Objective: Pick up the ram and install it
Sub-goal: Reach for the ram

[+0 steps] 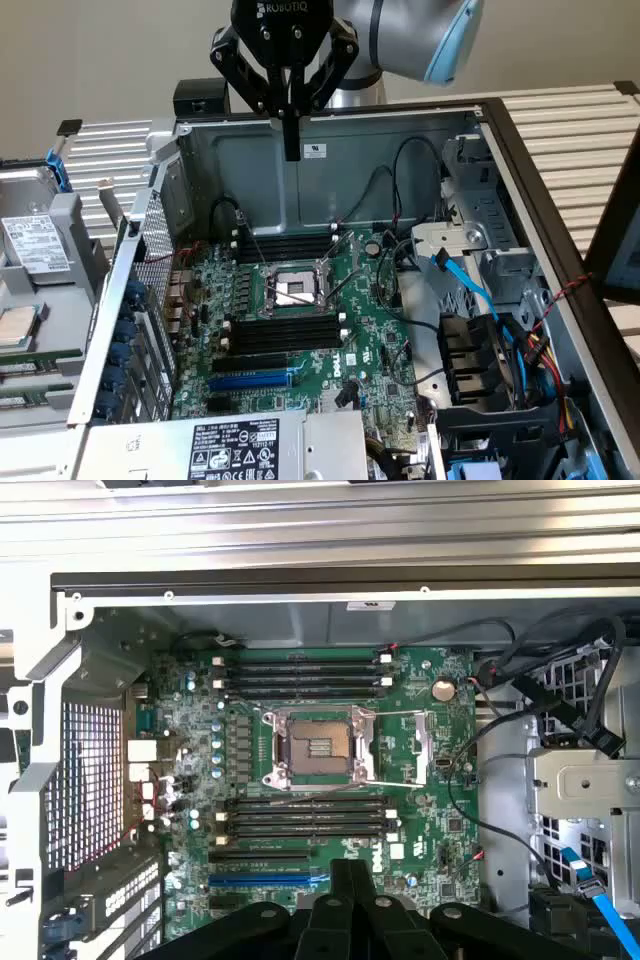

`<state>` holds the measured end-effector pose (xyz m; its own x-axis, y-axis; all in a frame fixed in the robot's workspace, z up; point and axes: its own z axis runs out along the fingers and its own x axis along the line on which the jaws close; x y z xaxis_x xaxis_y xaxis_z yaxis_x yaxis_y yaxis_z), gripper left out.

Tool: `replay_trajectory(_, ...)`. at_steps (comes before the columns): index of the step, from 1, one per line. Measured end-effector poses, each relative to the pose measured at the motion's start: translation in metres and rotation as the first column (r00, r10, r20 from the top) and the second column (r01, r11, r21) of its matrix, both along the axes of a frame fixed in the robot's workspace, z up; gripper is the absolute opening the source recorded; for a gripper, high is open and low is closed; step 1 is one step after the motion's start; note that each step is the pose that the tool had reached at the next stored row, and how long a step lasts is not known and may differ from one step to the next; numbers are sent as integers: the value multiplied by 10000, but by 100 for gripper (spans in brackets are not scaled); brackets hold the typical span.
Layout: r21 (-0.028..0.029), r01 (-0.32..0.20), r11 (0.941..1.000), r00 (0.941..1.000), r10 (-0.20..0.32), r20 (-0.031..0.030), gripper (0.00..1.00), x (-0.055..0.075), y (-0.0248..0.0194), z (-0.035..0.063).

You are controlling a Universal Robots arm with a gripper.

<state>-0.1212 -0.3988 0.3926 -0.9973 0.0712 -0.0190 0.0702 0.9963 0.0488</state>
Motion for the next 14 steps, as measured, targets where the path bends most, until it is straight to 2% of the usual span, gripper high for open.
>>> replay_trajectory(12, -2, -1, 10000, 10000, 1, -1, 10, -1, 0, 0)
replay_trajectory(14, -5, -1, 10000, 10000, 1, -3, 10, -54, 4, 2)
